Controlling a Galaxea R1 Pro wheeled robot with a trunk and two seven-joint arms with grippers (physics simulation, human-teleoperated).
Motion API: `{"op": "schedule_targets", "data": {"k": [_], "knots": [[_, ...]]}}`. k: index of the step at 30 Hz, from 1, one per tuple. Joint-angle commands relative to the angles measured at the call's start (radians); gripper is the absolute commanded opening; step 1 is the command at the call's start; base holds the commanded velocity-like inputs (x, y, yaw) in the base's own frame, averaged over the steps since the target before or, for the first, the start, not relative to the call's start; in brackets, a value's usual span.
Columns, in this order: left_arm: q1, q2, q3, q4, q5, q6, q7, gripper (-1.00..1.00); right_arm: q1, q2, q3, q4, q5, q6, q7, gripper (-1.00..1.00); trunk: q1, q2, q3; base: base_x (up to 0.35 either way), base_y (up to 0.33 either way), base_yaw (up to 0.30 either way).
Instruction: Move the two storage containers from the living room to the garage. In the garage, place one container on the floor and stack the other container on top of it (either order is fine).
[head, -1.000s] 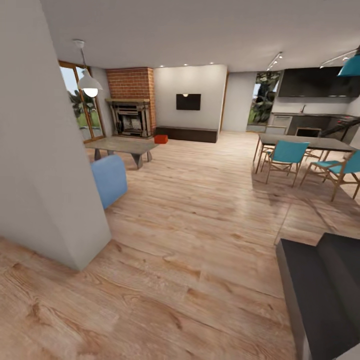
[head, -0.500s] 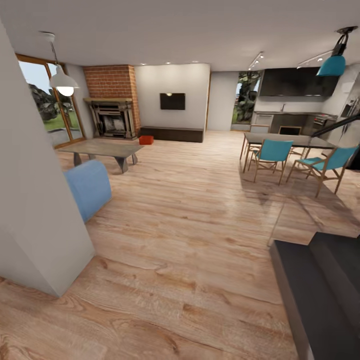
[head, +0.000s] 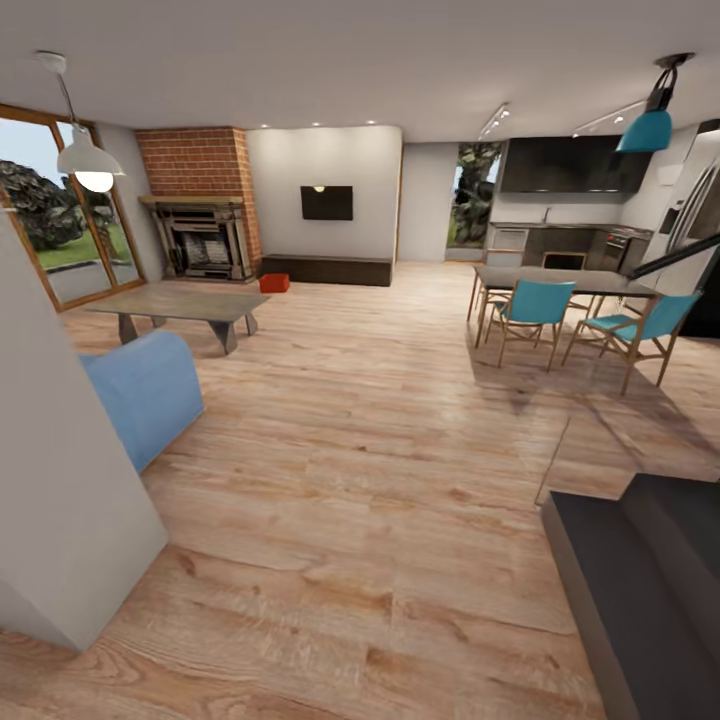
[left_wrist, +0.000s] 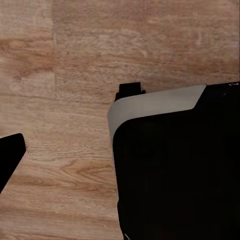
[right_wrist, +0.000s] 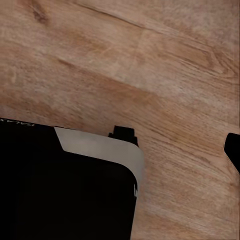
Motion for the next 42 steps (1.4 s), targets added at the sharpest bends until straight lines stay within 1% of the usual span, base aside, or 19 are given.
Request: {"op": "schedule_targets", "data": {"k": [1,28,42], "knots": [[-0.001,-0.001,-0.009,0.002,0.009,0.001,0.002,1.00,-0.001,-0.001,-0.006,0.004,0.001,-0.005,0.002,1.00,0.001,-0.001,-0.001,0.341,0.125,-0.001],[-0.001,-0.001,-0.009,0.002,0.009,0.001,0.002,1.00,-0.001,0.000,-0.006,0.005,0.004,-0.005,0.002,1.00,0.001,-0.001,-0.001,0.341,0.124,0.000],[-0.001,-0.001,-0.009,0.002,0.009,0.001,0.002,1.00,-0.001,-0.001,-0.006,0.004,-0.001,-0.005,0.002,1.00,0.001,-0.001,-0.001,0.341,0.124,0.000]]}}
